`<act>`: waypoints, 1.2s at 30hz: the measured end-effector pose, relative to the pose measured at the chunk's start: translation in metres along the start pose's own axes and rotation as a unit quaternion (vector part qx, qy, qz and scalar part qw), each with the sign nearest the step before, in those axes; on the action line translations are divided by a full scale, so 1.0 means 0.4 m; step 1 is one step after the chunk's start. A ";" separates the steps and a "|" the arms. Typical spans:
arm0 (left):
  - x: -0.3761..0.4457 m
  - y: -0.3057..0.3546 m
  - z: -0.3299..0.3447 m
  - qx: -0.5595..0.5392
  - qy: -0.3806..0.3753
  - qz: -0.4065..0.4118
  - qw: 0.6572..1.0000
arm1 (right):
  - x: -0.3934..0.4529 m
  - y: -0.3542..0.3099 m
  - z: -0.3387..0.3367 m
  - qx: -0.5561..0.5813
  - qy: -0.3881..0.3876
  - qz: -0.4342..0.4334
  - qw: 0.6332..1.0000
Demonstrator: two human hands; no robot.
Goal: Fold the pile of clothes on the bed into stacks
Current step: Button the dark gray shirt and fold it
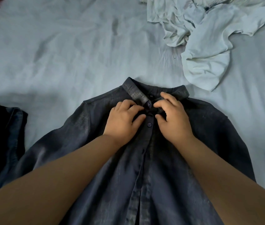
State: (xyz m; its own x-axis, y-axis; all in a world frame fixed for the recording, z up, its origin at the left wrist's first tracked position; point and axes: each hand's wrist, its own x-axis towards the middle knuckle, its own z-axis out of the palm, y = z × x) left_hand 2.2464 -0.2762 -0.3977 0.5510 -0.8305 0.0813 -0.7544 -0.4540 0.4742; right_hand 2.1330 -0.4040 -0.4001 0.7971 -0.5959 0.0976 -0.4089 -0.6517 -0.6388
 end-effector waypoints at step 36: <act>-0.131 0.005 0.065 -0.264 0.234 -0.203 0.913 | -0.120 -0.007 0.090 -0.036 0.033 -0.034 0.998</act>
State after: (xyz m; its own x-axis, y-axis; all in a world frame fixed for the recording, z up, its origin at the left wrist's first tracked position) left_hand 2.2067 -0.2419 -0.4240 0.9325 -0.3430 0.1133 -0.2458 -0.3726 0.8949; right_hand 2.1120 -0.3568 -0.4304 0.7939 -0.5776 0.1900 -0.3886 -0.7223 -0.5721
